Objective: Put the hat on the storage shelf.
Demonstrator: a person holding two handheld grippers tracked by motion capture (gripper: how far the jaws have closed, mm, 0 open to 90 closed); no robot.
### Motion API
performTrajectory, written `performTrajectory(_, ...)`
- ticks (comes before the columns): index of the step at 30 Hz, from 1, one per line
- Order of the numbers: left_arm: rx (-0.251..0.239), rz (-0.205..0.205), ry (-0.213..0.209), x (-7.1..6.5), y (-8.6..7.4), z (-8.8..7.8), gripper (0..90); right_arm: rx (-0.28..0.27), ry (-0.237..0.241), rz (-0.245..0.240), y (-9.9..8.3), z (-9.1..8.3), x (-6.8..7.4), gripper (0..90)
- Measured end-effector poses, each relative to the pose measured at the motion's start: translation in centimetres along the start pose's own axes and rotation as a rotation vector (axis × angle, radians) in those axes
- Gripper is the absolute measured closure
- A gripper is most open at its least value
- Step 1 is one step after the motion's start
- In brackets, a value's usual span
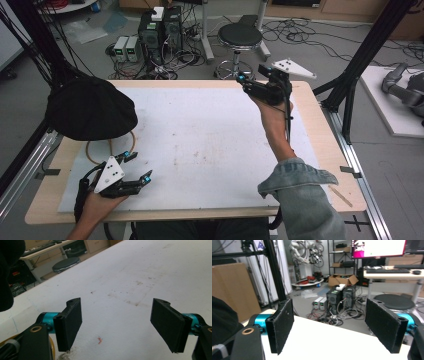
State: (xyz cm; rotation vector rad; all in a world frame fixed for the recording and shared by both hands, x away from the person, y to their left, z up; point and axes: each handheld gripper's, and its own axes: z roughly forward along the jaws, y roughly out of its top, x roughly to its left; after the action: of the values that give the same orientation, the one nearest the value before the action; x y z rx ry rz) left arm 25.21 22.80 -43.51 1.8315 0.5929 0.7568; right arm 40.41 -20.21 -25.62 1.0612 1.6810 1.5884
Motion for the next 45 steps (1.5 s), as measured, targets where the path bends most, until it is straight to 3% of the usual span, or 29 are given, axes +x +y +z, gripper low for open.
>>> performTrajectory(11,0.006,0.001,0.006,0.1,0.0,0.0,25.6,0.005,-0.071,-0.022,-2.9,-3.6,-2.2,23.7)
performTrajectory(23,0.01,0.0,0.026,0.3,-0.1,-0.1,25.6,0.0,-0.116,0.029,-7.7,-6.4,-3.6,23.2)
performTrajectory(25,0.01,-0.002,0.028,0.3,-0.1,-0.1,25.6,0.046,-0.105,0.051,-8.1,-6.5,-3.8,21.5)
performTrajectory(27,0.011,-0.004,0.028,0.3,-0.1,-0.1,25.6,0.056,-0.098,0.064,-8.2,-6.7,-3.8,20.9)
performTrajectory(30,0.011,-0.001,0.029,0.3,-0.1,-0.2,25.6,-0.003,-0.119,0.026,-8.9,-7.3,-3.4,22.3)
performTrajectory(32,0.009,-0.006,0.029,0.3,-0.1,-0.2,25.6,0.023,-0.112,0.027,-9.6,-7.4,-3.3,22.2)
performTrajectory(45,0.014,-0.004,0.031,0.3,-0.2,-0.2,25.6,0.044,-0.145,-0.011,-14.5,-8.0,-3.2,22.2)
